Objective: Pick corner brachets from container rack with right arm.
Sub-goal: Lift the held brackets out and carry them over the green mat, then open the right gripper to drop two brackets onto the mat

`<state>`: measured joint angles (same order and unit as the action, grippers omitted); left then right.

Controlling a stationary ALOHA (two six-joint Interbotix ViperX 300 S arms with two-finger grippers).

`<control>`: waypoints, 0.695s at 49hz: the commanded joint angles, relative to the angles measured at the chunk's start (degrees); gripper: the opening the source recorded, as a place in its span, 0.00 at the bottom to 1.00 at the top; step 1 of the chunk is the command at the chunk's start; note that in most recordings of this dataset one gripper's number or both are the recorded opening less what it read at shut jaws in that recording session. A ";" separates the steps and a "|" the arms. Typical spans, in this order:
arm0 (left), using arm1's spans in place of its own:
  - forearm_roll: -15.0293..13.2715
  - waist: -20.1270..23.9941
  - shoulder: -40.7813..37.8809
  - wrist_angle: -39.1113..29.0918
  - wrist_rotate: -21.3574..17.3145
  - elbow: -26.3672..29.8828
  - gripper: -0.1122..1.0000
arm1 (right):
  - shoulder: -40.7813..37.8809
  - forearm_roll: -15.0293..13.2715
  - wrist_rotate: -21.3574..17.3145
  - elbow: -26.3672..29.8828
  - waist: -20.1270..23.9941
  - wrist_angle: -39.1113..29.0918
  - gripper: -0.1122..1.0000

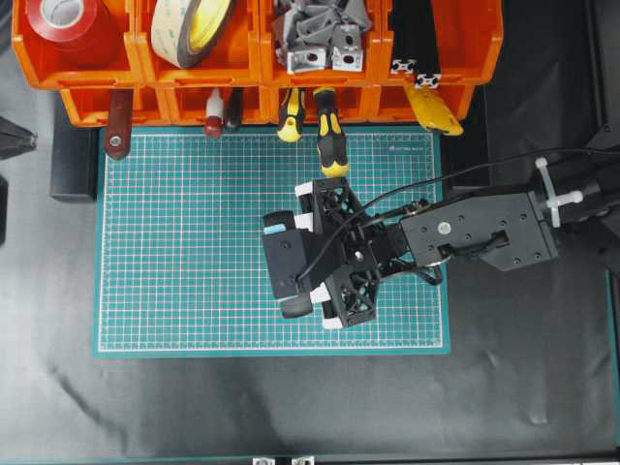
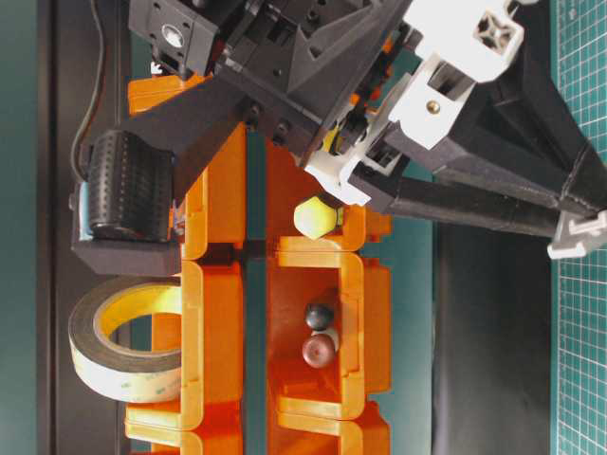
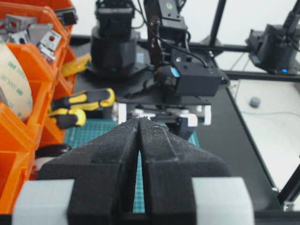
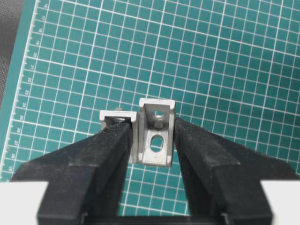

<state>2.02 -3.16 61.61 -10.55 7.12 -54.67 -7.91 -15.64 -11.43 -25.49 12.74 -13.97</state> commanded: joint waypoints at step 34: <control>0.18 -0.18 -0.62 0.00 0.18 0.18 0.10 | 9.58 0.09 -3.87 -0.79 2.72 -0.70 0.83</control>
<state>1.93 -3.16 61.61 -10.63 7.12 -55.02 -3.25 -15.56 -14.94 -25.93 13.97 -14.06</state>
